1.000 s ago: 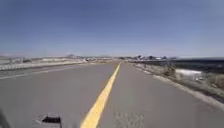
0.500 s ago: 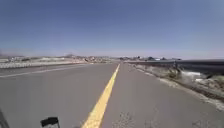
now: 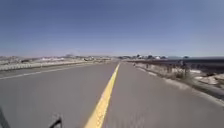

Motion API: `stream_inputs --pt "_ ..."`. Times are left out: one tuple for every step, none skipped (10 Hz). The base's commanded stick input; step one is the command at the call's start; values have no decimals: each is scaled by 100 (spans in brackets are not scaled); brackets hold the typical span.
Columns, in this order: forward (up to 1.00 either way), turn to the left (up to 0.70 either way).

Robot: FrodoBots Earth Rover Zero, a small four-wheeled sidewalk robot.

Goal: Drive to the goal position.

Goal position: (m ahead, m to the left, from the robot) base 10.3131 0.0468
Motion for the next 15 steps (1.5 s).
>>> stream_inputs --pt "85 0" --pt "85 0" --pt "85 0" --pt "85 0" --pt "85 0" --pt "85 0" --pt "85 0" --pt "85 0" --pt "85 0" --pt "85 0" --pt "85 0" --pt "85 0" --pt "85 0" --pt "85 0" --pt "85 0"
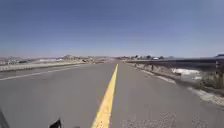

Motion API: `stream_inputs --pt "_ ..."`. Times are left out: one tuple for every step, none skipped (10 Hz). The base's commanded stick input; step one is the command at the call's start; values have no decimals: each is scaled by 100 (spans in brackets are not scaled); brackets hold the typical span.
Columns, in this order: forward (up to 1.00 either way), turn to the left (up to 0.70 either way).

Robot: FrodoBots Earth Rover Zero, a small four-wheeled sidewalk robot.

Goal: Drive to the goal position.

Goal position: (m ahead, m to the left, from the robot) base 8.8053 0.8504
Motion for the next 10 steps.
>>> stream_inputs --pt "85 0" --pt "85 0" --pt "85 0" --pt "85 0" --pt "85 0" --pt "85 0" --pt "85 0" --pt "85 0" --pt "85 0" --pt "85 0"
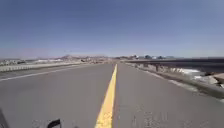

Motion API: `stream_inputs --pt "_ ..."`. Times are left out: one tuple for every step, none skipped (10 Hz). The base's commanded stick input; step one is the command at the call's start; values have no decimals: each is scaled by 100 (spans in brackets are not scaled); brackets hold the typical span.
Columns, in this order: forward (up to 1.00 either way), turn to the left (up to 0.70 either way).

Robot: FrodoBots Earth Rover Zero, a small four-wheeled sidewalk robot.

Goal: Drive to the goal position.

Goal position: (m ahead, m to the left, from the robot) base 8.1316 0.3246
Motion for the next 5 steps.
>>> stream_inputs --pt "85 0" --pt "85 0" --pt "85 0" --pt "85 0" --pt "85 0"
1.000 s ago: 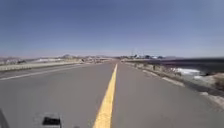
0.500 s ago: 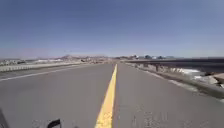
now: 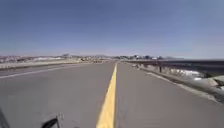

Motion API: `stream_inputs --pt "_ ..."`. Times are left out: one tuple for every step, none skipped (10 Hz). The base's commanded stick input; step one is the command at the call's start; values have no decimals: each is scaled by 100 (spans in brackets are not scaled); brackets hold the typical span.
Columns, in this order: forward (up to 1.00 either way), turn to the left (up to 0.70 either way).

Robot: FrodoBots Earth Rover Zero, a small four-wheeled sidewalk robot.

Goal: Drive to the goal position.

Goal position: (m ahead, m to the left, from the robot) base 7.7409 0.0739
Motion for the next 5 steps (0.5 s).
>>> stream_inputs --pt "85 0" --pt "85 0" --pt "85 0" --pt "85 0" --pt "85 0"
